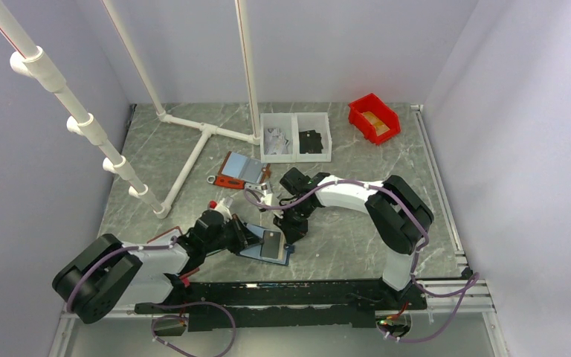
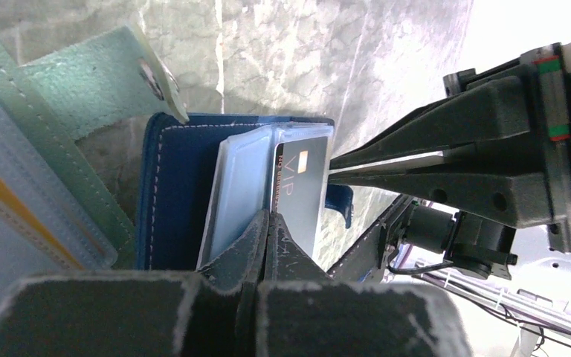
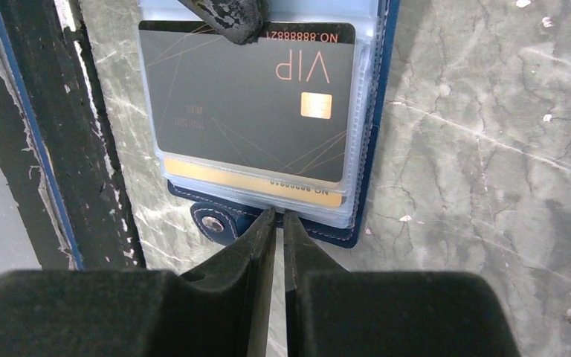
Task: Take the credit cards out of the card holder
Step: Remove the credit card from the card holder.
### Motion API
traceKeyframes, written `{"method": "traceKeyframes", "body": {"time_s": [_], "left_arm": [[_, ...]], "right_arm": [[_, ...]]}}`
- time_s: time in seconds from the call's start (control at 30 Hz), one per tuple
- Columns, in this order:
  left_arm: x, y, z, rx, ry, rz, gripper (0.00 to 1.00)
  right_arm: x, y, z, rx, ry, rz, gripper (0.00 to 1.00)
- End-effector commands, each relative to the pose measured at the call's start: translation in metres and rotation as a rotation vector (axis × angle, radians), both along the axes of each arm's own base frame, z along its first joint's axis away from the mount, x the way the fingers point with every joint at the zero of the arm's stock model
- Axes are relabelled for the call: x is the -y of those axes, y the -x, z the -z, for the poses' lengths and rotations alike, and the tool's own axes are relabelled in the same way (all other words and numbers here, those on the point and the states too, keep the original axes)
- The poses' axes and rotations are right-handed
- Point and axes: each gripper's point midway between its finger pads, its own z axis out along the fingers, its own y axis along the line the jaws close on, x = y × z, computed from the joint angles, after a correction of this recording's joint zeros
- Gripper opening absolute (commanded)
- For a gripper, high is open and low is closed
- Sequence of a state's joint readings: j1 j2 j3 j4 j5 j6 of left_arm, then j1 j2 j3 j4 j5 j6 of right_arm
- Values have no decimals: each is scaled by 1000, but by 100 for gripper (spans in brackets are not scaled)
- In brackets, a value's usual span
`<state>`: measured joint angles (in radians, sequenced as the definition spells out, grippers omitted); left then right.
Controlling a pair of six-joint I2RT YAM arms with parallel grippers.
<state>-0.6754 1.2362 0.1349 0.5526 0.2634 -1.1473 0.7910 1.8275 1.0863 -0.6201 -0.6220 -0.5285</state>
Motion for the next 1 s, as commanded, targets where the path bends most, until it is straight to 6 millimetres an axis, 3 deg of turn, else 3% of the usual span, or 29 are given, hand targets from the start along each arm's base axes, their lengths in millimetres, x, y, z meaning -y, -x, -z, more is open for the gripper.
{"method": "traceKeyframes", "body": {"time_s": [0.0, 0.1, 0.3, 0.53, 0.7, 0.97], "left_arm": [[-3, -11, -14, 53, 16, -44, 0], [0, -6, -13, 45, -12, 12, 0], [17, -1, -12, 34, 29, 115, 0], [30, -1, -10, 26, 76, 155, 0], [38, 1, -10, 28, 67, 180, 0], [44, 1, -6, 24, 70, 186, 0]], "right_arm": [[19, -7, 23, 66, 125, 2, 12], [19, -9, 16, 74, 109, -6, 12], [9, 16, -22, -22, -61, -136, 15], [11, 23, -43, -40, -144, -184, 16], [9, 22, -43, -29, -153, -173, 17], [6, 17, -26, 1, -92, -132, 16]]}}
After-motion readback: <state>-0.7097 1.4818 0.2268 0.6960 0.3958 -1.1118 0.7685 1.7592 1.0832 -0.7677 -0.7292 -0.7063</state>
